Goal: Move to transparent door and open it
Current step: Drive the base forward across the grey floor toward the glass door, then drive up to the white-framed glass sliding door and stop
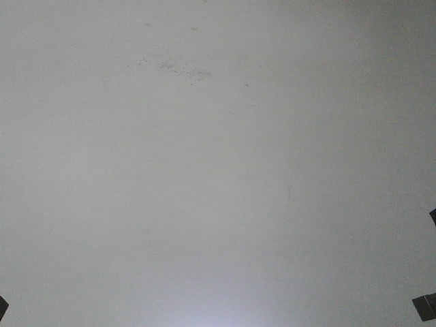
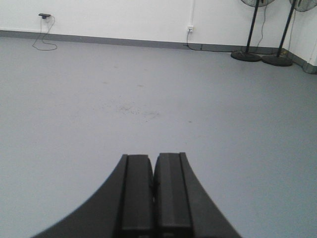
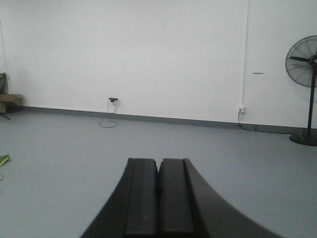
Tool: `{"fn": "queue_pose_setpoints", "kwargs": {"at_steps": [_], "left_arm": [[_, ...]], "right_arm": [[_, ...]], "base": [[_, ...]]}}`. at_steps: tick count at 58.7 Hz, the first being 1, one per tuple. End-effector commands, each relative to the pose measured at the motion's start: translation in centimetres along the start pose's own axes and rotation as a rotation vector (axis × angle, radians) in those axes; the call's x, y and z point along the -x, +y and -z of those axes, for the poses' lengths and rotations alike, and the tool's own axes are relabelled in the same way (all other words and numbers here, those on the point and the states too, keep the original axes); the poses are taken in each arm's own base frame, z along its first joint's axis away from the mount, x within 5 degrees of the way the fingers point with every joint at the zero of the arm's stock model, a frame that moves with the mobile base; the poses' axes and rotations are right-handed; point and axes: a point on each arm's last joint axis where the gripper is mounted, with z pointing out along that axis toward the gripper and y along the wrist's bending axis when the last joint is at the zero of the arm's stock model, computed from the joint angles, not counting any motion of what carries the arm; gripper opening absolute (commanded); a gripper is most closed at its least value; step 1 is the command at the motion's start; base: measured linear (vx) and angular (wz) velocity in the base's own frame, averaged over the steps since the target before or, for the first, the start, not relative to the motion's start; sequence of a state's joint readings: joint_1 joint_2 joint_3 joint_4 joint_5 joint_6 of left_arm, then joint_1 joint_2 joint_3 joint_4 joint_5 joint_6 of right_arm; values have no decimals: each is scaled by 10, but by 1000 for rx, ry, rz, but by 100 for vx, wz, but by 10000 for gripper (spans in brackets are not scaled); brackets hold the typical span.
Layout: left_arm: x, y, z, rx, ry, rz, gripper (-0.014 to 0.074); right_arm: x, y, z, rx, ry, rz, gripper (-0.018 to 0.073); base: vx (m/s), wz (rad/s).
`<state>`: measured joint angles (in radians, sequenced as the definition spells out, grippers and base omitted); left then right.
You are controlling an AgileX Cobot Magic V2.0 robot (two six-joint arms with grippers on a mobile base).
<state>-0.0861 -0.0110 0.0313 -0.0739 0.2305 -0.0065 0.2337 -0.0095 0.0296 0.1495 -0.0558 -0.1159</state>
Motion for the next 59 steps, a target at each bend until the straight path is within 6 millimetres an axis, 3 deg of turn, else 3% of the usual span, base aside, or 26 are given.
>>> {"fn": "queue_pose_setpoints", "kwargs": {"at_steps": [1, 30, 59], "left_arm": [[4, 0, 0, -8, -82, 18, -6], [4, 0, 0, -8, -82, 18, -6], [4, 0, 0, -8, -82, 18, -6]], "right_arm": [[6, -1, 1, -13, -81, 9, -9], [6, -1, 1, -13, -80, 9, -9], [6, -1, 1, -13, -80, 9, -9]], "base": [[41, 13], [43, 21], [46, 41]]}}
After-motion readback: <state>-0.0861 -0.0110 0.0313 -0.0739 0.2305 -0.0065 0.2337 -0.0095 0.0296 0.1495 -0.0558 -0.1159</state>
